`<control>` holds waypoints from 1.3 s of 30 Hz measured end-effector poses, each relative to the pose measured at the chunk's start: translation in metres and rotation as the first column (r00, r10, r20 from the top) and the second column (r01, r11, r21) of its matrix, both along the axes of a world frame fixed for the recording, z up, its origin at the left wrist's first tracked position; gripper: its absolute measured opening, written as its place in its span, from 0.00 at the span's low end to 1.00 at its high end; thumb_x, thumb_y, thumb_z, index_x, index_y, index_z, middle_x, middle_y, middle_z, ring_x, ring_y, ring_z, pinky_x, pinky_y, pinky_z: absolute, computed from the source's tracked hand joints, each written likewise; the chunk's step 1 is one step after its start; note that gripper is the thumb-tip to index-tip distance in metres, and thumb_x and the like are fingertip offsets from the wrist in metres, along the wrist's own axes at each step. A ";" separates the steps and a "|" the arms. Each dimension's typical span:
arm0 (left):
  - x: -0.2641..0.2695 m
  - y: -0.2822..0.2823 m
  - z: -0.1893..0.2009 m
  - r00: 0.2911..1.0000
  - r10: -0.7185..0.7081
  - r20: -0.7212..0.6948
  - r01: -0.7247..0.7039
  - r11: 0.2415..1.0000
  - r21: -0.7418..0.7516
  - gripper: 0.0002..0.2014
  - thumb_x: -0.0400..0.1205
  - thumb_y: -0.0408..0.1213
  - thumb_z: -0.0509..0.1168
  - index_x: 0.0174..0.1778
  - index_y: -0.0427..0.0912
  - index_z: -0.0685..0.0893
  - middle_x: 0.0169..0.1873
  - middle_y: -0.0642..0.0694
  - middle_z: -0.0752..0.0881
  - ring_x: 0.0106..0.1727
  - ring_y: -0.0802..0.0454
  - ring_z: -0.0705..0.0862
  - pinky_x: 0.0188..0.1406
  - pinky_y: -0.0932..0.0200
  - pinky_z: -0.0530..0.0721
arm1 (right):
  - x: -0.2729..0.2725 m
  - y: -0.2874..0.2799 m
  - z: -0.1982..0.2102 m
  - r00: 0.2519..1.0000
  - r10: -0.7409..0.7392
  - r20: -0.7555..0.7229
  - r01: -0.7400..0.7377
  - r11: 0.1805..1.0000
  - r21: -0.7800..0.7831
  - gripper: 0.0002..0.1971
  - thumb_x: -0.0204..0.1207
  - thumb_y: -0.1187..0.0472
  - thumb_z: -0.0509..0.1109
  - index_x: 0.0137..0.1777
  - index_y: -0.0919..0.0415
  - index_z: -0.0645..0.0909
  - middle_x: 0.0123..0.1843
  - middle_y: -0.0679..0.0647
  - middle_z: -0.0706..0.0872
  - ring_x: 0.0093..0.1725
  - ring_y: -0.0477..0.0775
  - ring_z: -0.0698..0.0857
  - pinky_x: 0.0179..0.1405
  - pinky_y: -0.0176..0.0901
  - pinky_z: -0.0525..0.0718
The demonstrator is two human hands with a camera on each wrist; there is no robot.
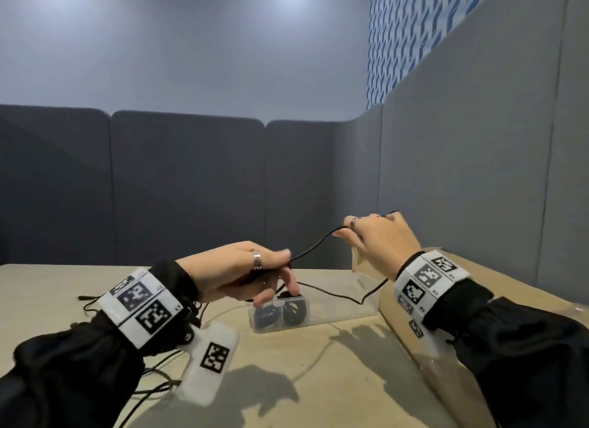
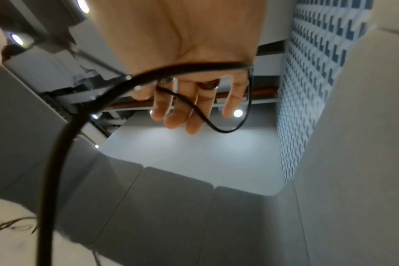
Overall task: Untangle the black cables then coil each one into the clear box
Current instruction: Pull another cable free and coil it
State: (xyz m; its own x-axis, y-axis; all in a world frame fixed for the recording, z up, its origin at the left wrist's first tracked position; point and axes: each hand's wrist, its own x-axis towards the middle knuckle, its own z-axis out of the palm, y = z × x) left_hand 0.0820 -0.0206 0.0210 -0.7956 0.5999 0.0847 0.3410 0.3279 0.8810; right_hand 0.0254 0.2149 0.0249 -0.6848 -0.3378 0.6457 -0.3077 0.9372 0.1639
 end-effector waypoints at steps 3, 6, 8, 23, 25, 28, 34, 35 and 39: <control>0.010 0.011 0.007 0.975 -0.223 0.014 0.202 0.906 0.371 0.19 0.73 0.54 0.68 0.49 0.42 0.91 0.31 0.45 0.88 0.16 0.60 0.74 0.19 0.69 0.72 | -0.002 -0.021 -0.014 0.986 0.108 0.129 -0.107 0.994 -0.015 0.13 0.84 0.44 0.51 0.53 0.48 0.74 0.52 0.49 0.86 0.59 0.55 0.81 0.59 0.50 0.68; 0.005 0.026 0.018 0.995 -0.094 -0.020 0.077 0.654 0.752 0.17 0.79 0.45 0.60 0.56 0.41 0.87 0.55 0.43 0.89 0.49 0.48 0.89 0.47 0.56 0.87 | 0.012 -0.040 -0.028 0.882 0.311 0.353 -0.277 0.950 -0.145 0.09 0.81 0.49 0.62 0.57 0.49 0.75 0.54 0.48 0.88 0.58 0.53 0.83 0.60 0.44 0.64; -0.006 0.027 0.026 0.984 0.171 -0.058 -0.034 0.492 0.870 0.15 0.85 0.39 0.54 0.60 0.40 0.82 0.60 0.43 0.86 0.63 0.46 0.85 0.61 0.51 0.82 | 0.027 -0.049 -0.035 0.812 0.391 0.433 -0.378 0.918 -0.121 0.08 0.80 0.50 0.65 0.57 0.46 0.74 0.51 0.47 0.90 0.56 0.51 0.84 0.62 0.46 0.60; -0.015 -0.017 0.013 0.766 0.208 -0.609 -0.559 0.683 -0.470 0.24 0.79 0.64 0.57 0.39 0.46 0.84 0.23 0.54 0.76 0.27 0.57 0.74 0.32 0.61 0.71 | 0.009 0.009 -0.008 0.852 0.447 0.273 -0.336 0.867 -0.369 0.03 0.79 0.57 0.68 0.46 0.47 0.82 0.29 0.41 0.77 0.27 0.37 0.76 0.30 0.24 0.73; -0.018 -0.028 0.017 0.702 0.143 -0.698 -0.619 0.608 -0.497 0.22 0.76 0.62 0.64 0.36 0.43 0.83 0.24 0.51 0.77 0.27 0.56 0.74 0.30 0.60 0.71 | -0.005 0.027 -0.005 0.895 0.279 0.349 -0.196 0.947 -0.256 0.03 0.79 0.58 0.67 0.49 0.51 0.82 0.30 0.39 0.79 0.31 0.38 0.79 0.34 0.27 0.74; -0.024 -0.055 0.027 0.467 0.203 -0.861 -0.812 0.483 -0.327 0.16 0.82 0.53 0.61 0.38 0.46 0.83 0.31 0.49 0.85 0.35 0.51 0.82 0.34 0.58 0.75 | -0.020 0.053 -0.008 0.888 -0.037 0.458 0.056 0.998 -0.027 0.06 0.79 0.58 0.63 0.49 0.50 0.82 0.37 0.46 0.82 0.43 0.52 0.83 0.44 0.39 0.78; -0.028 -0.070 0.032 0.312 0.479 -0.820 -0.898 0.432 -0.089 0.18 0.85 0.52 0.55 0.44 0.43 0.83 0.34 0.44 0.85 0.37 0.45 0.83 0.39 0.54 0.80 | -0.039 0.062 -0.002 0.902 0.364 0.231 0.076 0.391 -0.917 0.14 0.85 0.54 0.57 0.41 0.60 0.74 0.35 0.62 0.84 0.22 0.61 0.81 0.22 0.45 0.81; -0.030 -0.067 0.031 0.320 0.485 -0.814 -0.898 0.429 -0.097 0.19 0.85 0.52 0.54 0.44 0.43 0.83 0.34 0.43 0.84 0.37 0.45 0.82 0.39 0.54 0.79 | -0.040 0.056 0.002 0.881 0.466 0.086 0.023 0.139 -0.990 0.15 0.86 0.55 0.56 0.38 0.59 0.71 0.31 0.61 0.83 0.21 0.58 0.78 0.21 0.42 0.79; -0.035 -0.060 0.031 0.321 0.522 -0.790 -0.905 0.416 -0.092 0.22 0.86 0.53 0.51 0.45 0.39 0.81 0.35 0.42 0.83 0.40 0.42 0.82 0.39 0.53 0.77 | -0.047 0.042 0.020 0.921 0.188 -0.341 -0.357 0.054 -0.933 0.16 0.86 0.62 0.54 0.35 0.50 0.67 0.37 0.53 0.81 0.35 0.54 0.79 0.35 0.42 0.79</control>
State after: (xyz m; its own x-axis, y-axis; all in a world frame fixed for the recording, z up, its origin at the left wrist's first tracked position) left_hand 0.0475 -0.0808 0.0516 -0.7741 -0.1029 0.6246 0.0595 0.9705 0.2336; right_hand -0.0216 0.2564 0.0447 -0.6118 0.4860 0.6241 -0.6435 0.1530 -0.7500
